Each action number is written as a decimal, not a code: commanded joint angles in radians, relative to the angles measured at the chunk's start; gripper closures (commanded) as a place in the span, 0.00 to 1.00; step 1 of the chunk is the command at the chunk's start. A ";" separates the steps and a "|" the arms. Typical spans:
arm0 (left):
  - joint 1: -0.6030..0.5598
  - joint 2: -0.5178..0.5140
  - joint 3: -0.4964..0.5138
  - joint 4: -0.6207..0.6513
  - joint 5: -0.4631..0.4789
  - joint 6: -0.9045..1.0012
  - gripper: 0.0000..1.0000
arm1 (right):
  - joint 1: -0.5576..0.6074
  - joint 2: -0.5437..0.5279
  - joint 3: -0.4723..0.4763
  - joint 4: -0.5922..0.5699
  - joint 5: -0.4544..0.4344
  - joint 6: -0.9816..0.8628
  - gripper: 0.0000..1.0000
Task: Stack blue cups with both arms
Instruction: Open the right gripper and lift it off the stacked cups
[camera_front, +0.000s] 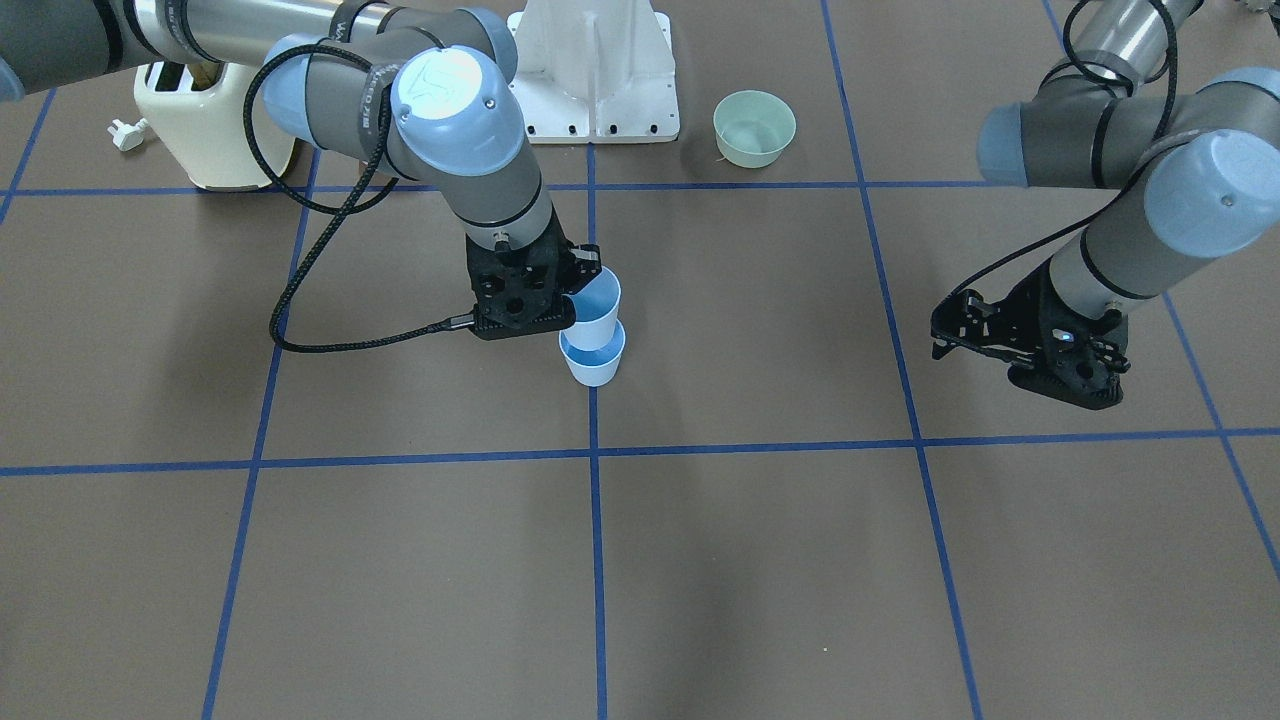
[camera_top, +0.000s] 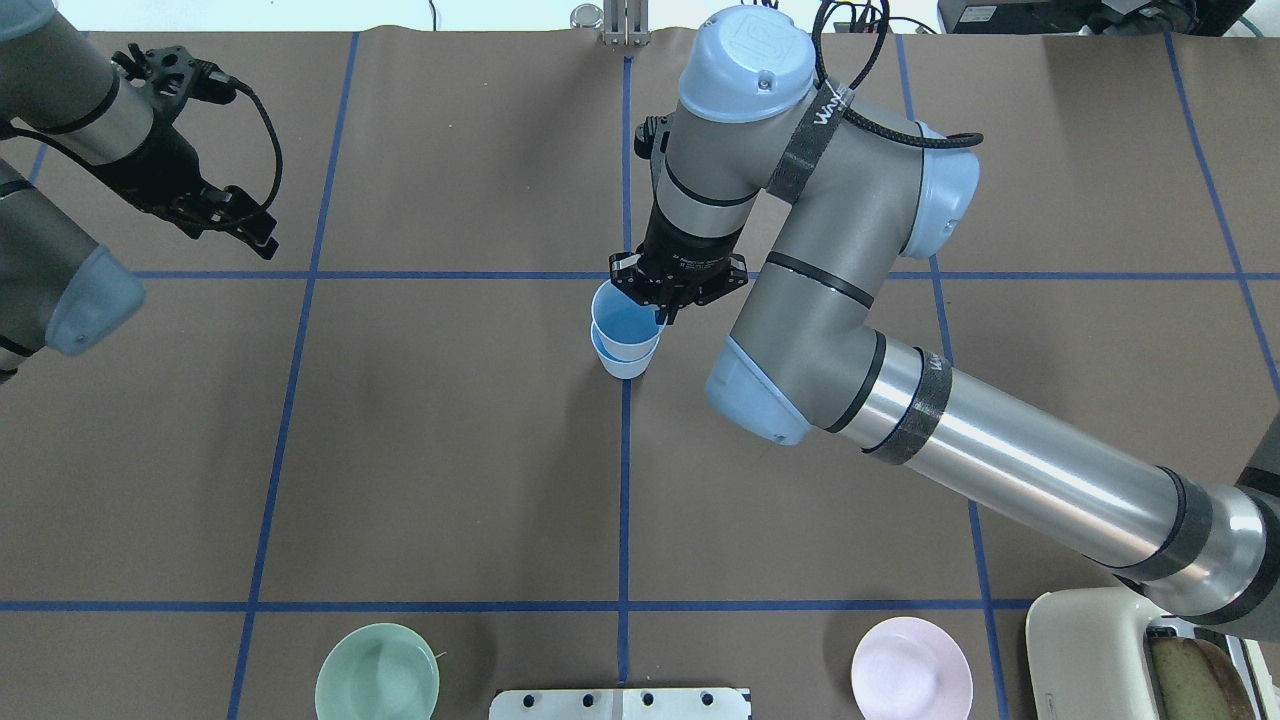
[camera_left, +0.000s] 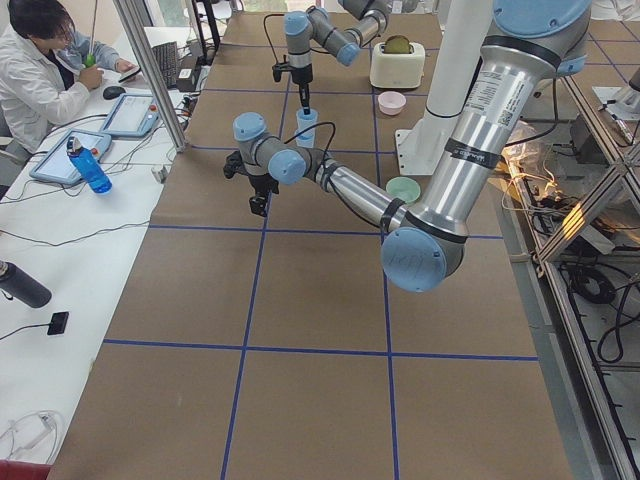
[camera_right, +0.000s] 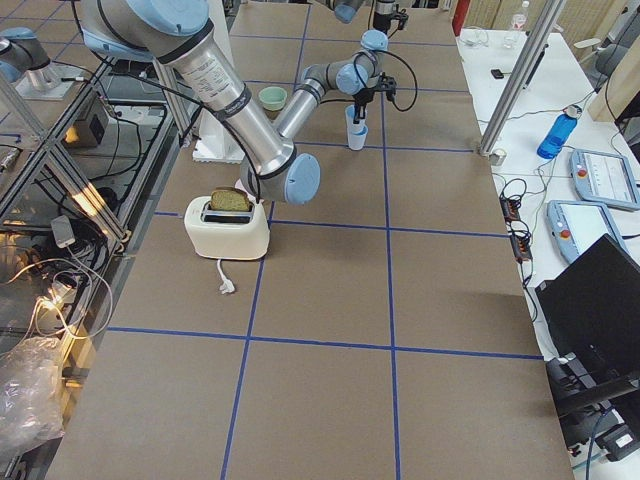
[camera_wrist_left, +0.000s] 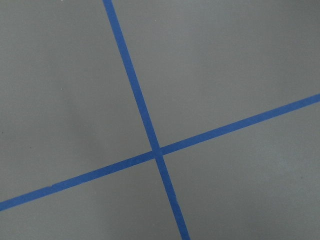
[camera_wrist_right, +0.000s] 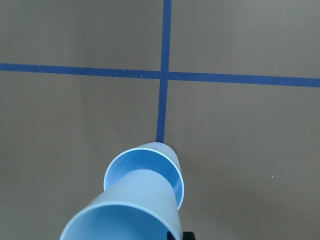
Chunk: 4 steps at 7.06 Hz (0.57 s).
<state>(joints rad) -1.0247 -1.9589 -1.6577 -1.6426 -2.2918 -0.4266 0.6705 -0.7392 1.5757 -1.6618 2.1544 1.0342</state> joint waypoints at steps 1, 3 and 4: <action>-0.002 0.000 -0.002 0.001 0.000 0.000 0.03 | 0.001 -0.002 0.000 0.002 0.001 0.000 0.30; -0.002 -0.001 -0.002 0.001 0.000 -0.001 0.03 | 0.004 -0.002 0.000 0.005 0.001 -0.002 0.00; -0.014 -0.003 -0.002 0.007 -0.005 -0.001 0.03 | 0.021 -0.012 0.001 0.058 0.001 0.001 0.00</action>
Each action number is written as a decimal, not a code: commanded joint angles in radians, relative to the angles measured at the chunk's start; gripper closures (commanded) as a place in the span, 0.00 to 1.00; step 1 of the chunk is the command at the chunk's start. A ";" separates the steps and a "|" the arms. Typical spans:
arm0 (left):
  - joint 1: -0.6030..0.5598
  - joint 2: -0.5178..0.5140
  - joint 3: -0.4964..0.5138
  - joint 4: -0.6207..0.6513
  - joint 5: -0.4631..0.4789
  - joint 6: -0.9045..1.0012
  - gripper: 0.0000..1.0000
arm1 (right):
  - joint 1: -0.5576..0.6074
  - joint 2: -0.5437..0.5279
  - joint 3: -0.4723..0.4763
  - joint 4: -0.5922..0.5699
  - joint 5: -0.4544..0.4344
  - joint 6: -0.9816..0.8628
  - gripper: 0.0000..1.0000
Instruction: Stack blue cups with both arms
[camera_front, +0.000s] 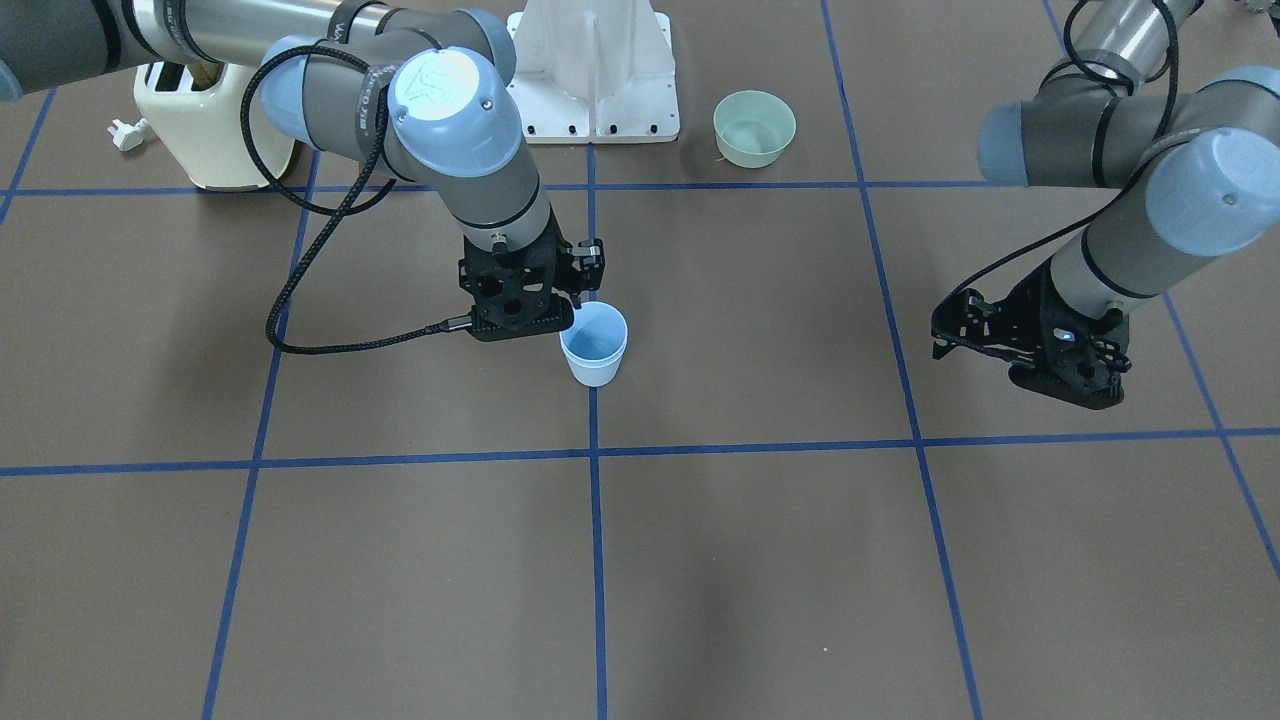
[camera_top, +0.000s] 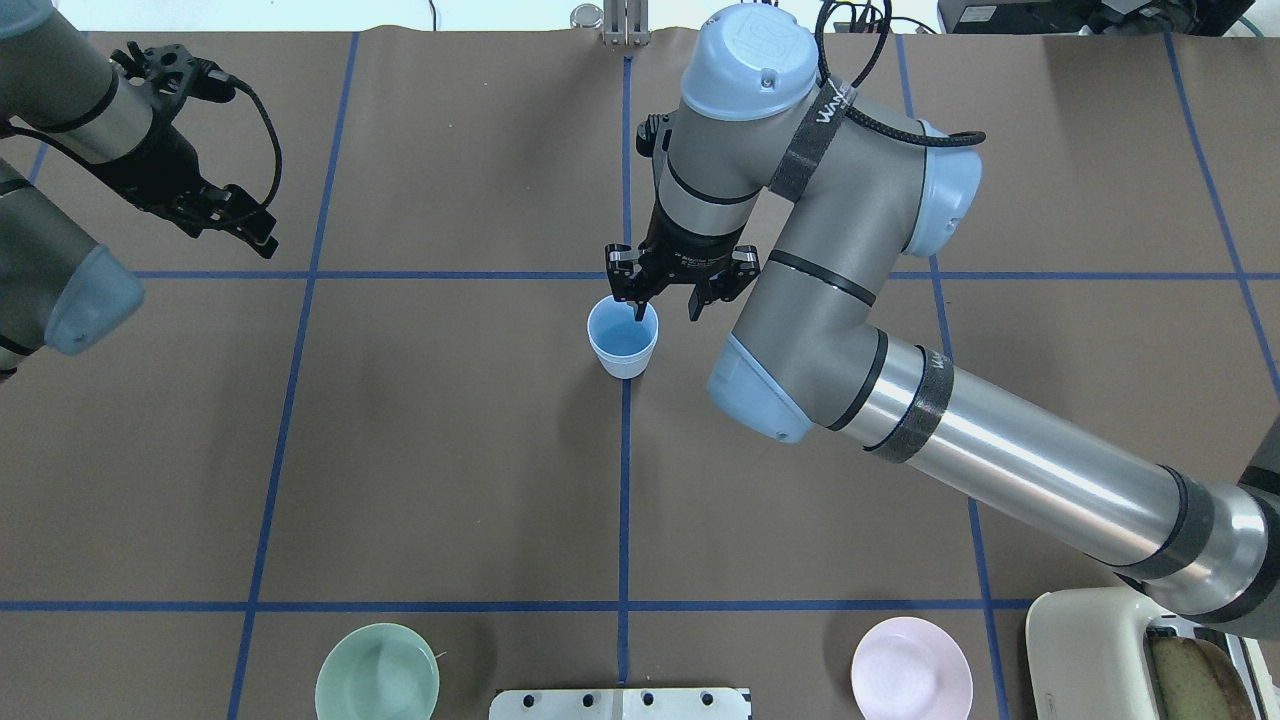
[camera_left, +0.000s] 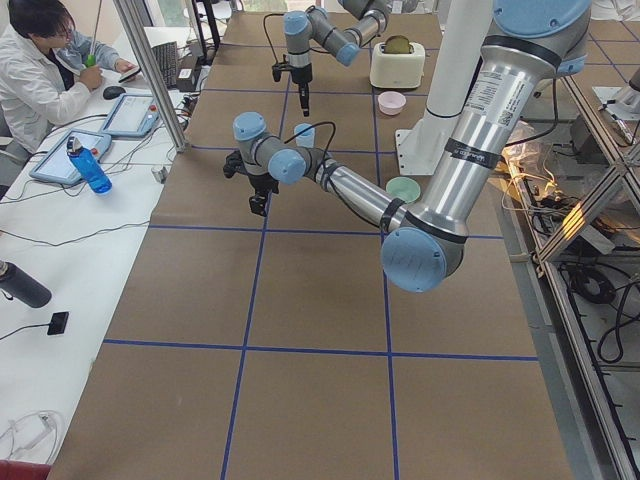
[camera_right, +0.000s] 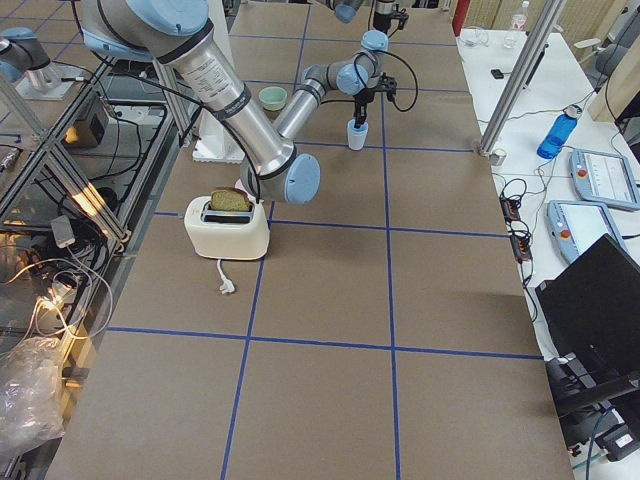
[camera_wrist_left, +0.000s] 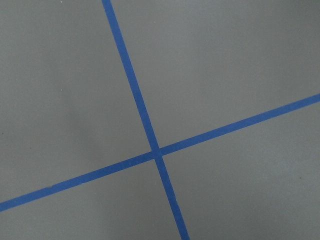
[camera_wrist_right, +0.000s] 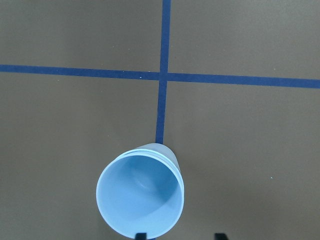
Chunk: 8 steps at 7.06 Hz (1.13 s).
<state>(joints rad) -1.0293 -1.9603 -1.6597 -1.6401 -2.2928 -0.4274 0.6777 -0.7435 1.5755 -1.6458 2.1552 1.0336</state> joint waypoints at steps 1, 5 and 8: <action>-0.032 -0.002 0.001 0.005 -0.040 0.001 0.03 | 0.051 -0.048 0.014 0.073 0.006 -0.013 0.00; -0.119 -0.002 0.003 0.099 -0.046 0.181 0.01 | 0.290 -0.226 0.069 0.116 0.011 -0.178 0.00; -0.259 -0.002 0.009 0.254 -0.046 0.407 0.01 | 0.432 -0.367 0.089 0.104 0.018 -0.391 0.00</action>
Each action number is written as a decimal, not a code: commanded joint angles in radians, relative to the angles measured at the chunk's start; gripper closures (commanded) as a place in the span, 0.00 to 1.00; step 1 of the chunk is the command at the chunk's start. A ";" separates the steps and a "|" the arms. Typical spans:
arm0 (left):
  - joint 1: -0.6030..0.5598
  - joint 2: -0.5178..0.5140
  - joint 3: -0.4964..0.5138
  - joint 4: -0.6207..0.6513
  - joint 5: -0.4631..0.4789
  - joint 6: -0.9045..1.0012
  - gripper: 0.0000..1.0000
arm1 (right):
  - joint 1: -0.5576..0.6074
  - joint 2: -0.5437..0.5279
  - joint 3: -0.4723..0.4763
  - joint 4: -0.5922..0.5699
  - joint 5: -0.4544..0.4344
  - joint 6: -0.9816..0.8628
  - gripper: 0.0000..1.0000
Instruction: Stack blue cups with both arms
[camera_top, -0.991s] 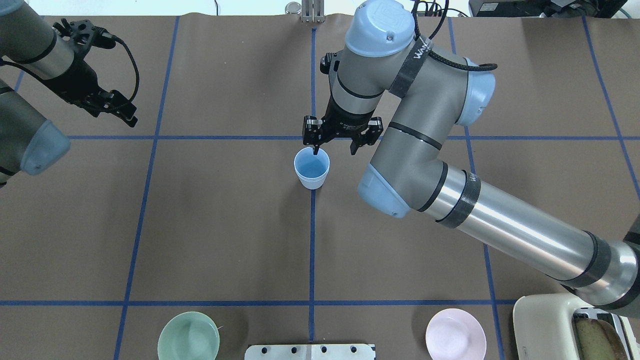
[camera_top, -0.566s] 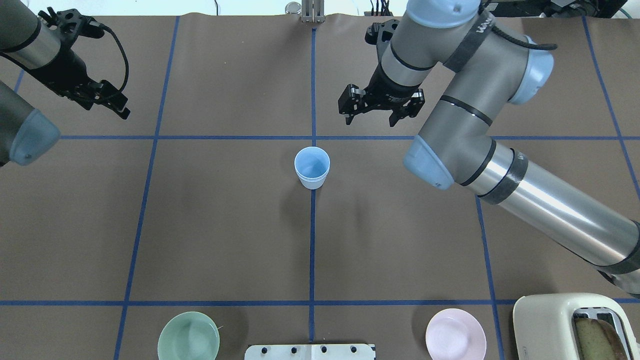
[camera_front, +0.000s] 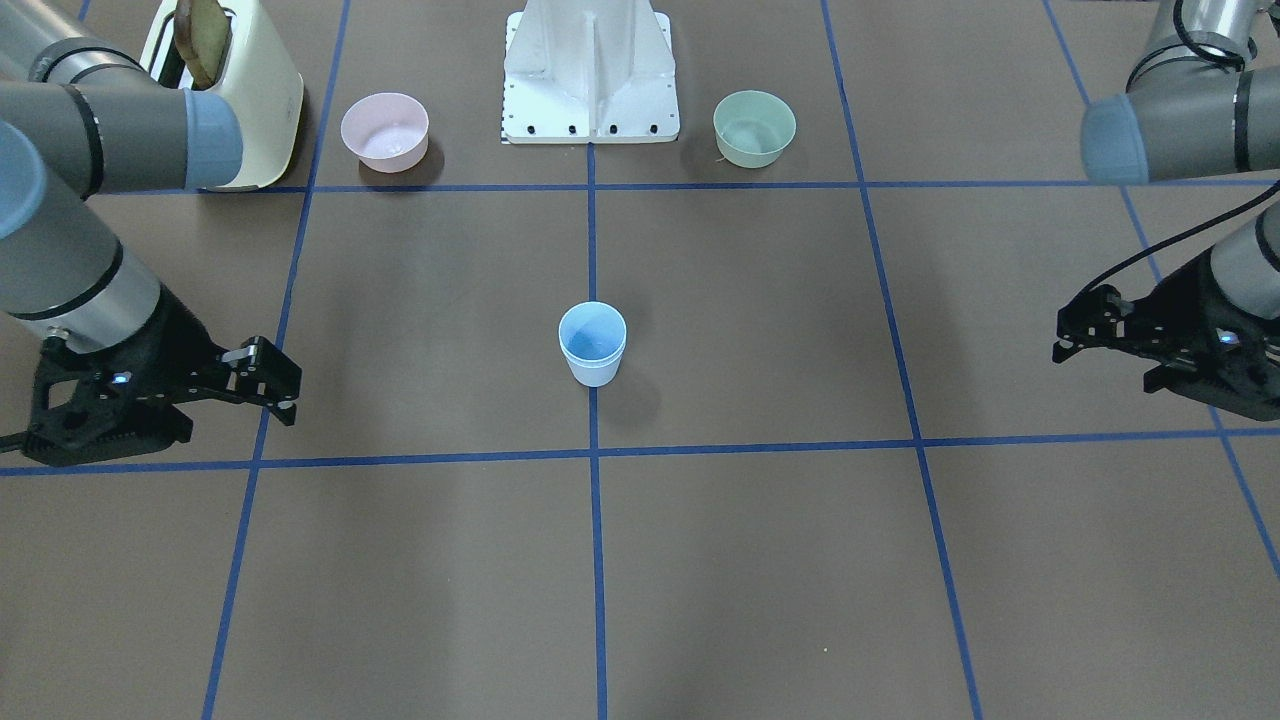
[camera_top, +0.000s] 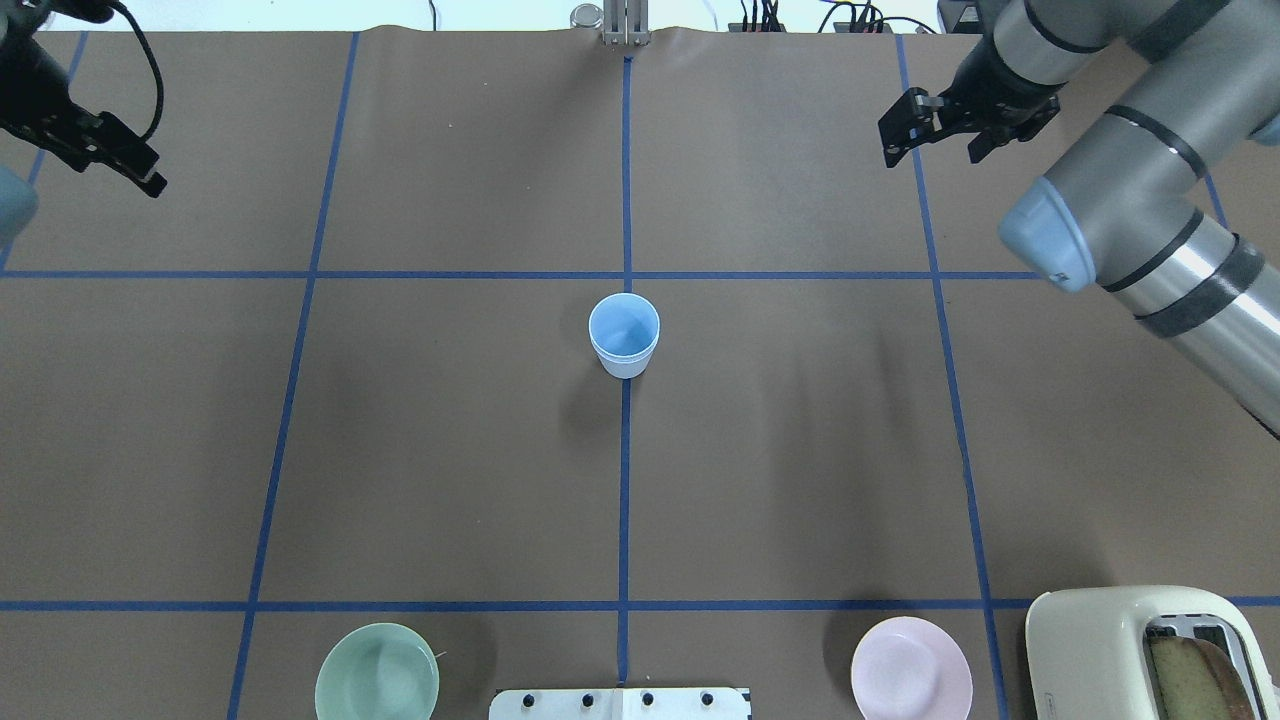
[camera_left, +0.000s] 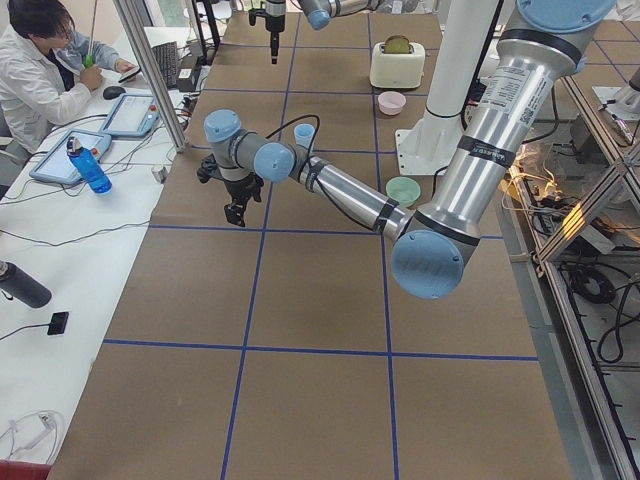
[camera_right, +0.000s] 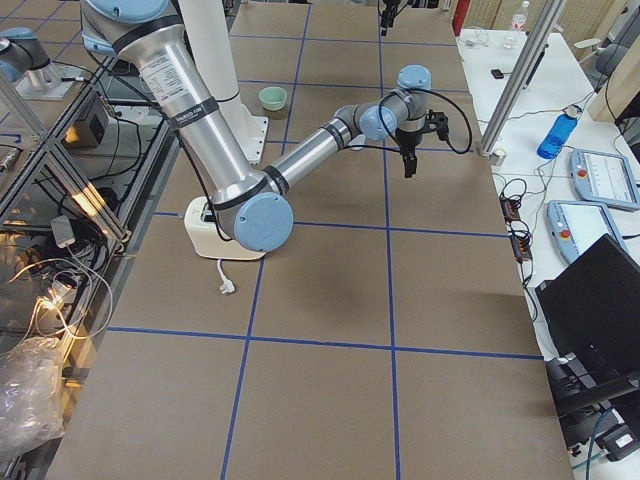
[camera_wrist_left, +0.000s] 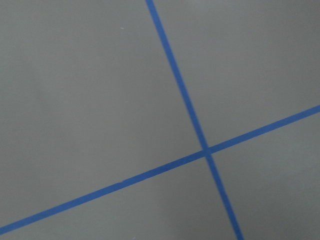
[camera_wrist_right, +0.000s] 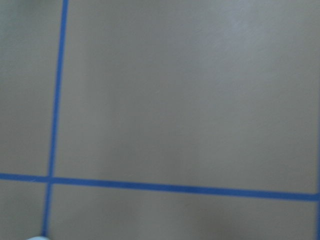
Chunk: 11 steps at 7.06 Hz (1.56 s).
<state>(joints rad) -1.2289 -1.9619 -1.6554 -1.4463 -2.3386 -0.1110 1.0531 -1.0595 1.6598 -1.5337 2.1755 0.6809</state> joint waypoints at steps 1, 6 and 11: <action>-0.119 0.000 0.025 0.117 -0.001 0.199 0.01 | 0.112 -0.101 0.003 -0.006 0.001 -0.053 0.00; -0.351 0.086 0.151 0.178 -0.004 0.471 0.00 | 0.289 -0.287 -0.002 0.004 0.067 -0.293 0.00; -0.354 0.181 0.160 0.181 -0.062 0.471 0.00 | 0.456 -0.500 0.049 0.007 0.125 -0.359 0.00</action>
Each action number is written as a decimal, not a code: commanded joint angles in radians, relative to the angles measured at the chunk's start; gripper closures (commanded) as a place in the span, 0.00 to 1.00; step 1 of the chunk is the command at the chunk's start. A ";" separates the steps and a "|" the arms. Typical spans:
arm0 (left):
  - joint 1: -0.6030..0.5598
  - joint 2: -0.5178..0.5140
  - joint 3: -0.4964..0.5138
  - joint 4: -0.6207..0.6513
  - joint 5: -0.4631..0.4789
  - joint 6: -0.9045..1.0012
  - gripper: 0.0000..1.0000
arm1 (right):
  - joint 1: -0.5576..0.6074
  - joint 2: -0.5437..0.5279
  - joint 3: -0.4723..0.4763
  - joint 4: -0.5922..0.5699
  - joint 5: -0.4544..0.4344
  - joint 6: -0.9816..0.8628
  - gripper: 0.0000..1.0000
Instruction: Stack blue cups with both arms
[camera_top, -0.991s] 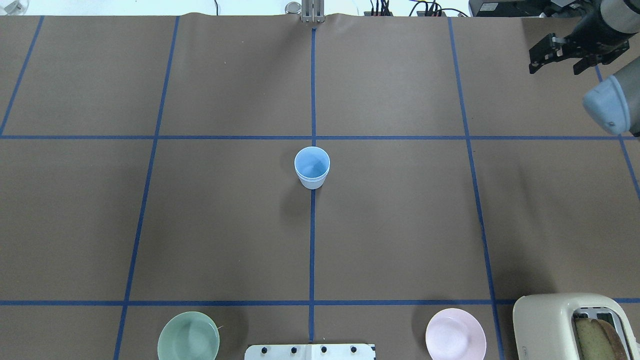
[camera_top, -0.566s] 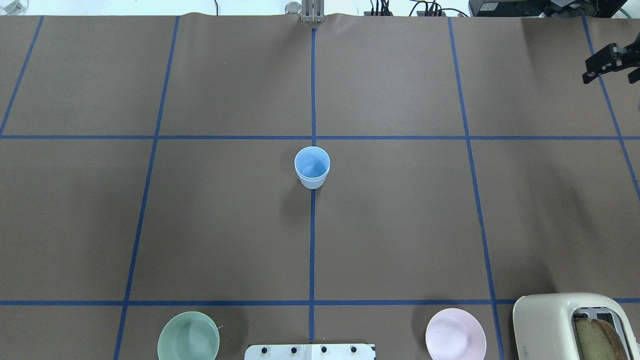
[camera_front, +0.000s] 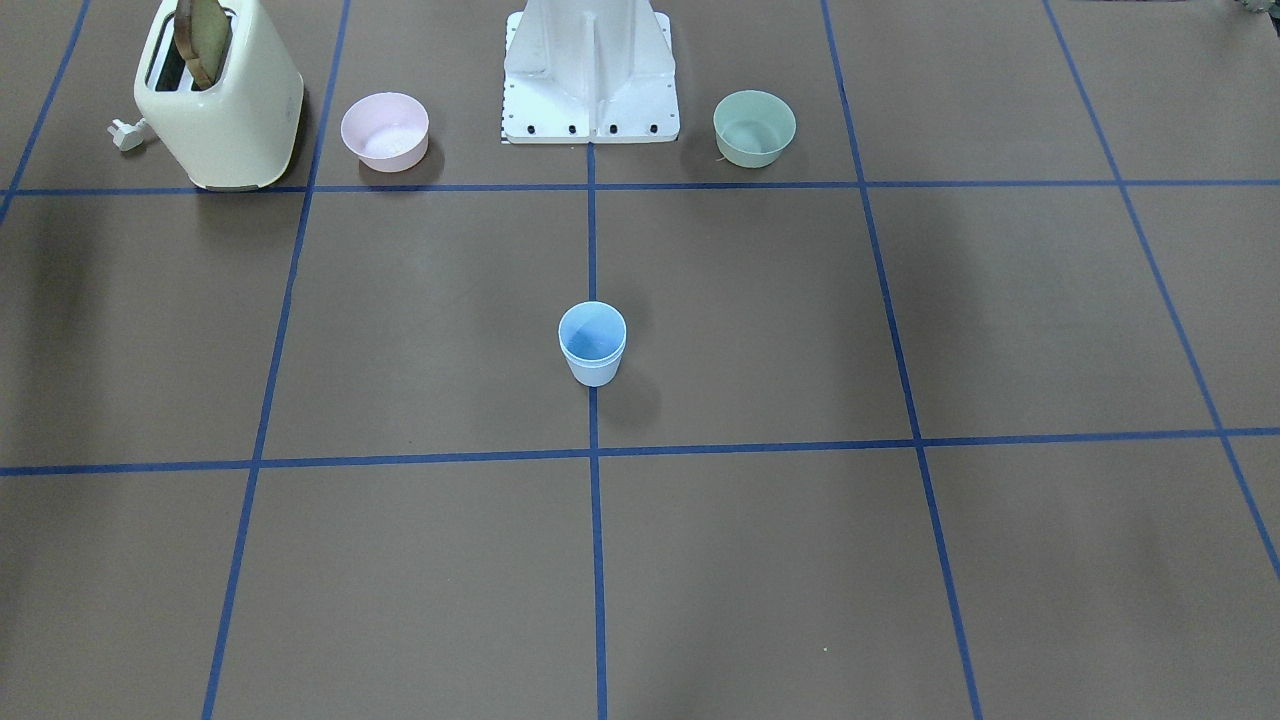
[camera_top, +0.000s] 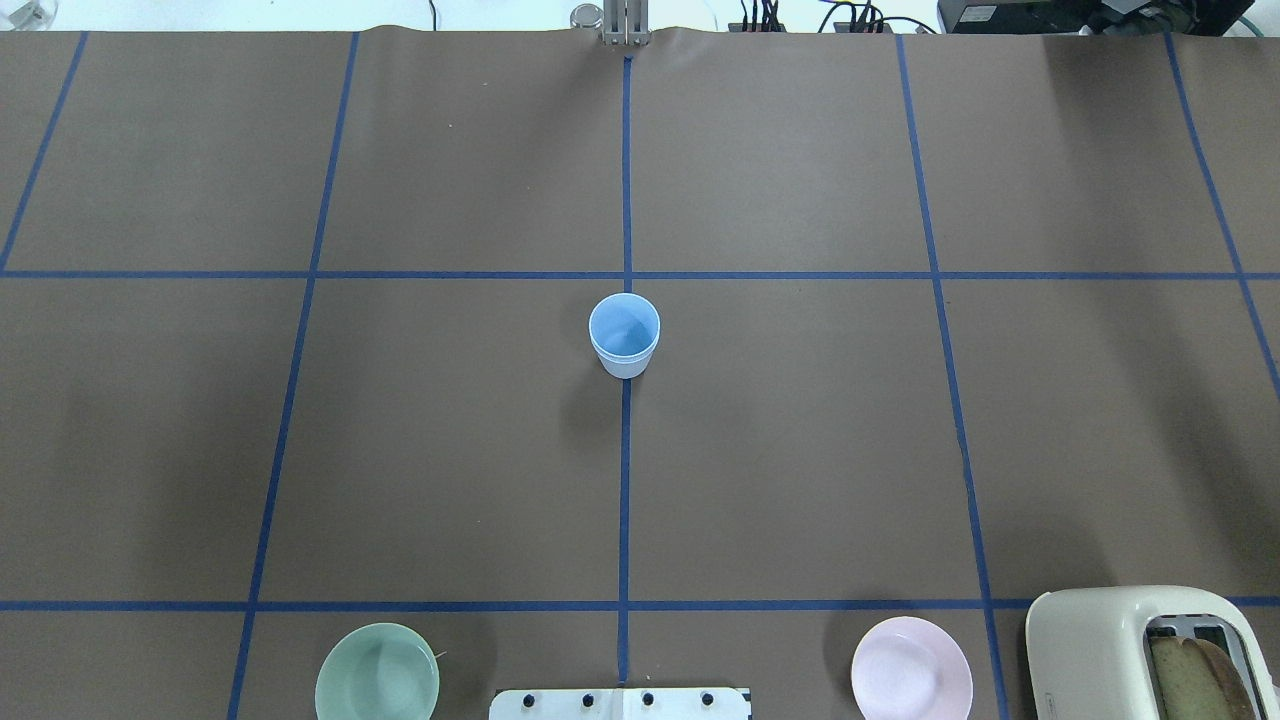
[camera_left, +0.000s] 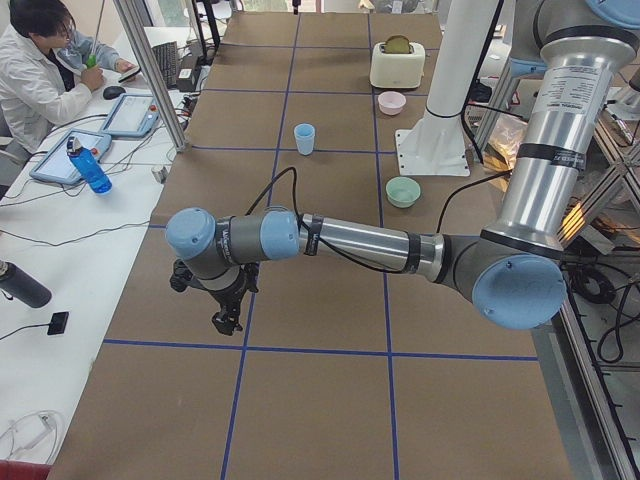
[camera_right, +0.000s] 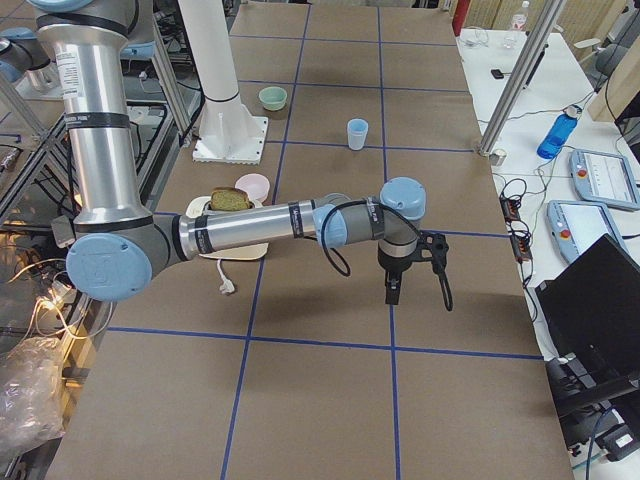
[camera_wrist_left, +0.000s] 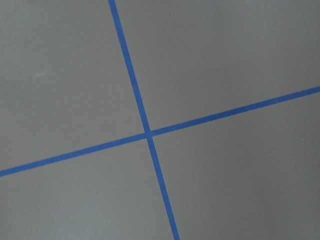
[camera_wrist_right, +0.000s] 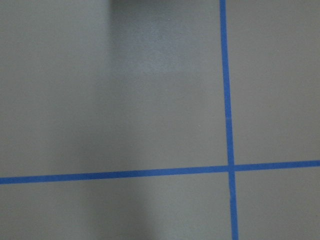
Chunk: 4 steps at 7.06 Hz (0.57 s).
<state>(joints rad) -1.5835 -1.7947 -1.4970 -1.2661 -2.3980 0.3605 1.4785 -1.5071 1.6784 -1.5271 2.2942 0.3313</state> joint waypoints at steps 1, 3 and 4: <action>0.000 0.020 -0.005 0.001 -0.003 -0.002 0.01 | 0.052 -0.076 0.041 -0.001 0.005 -0.012 0.00; -0.001 0.021 -0.006 0.001 -0.003 -0.002 0.00 | 0.060 -0.082 0.043 -0.002 0.005 -0.017 0.00; -0.001 0.021 -0.006 0.001 -0.003 -0.005 0.01 | 0.062 -0.088 0.049 -0.002 0.005 -0.017 0.00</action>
<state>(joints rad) -1.5844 -1.7740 -1.5027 -1.2655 -2.4006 0.3583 1.5361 -1.5882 1.7211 -1.5291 2.2994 0.3153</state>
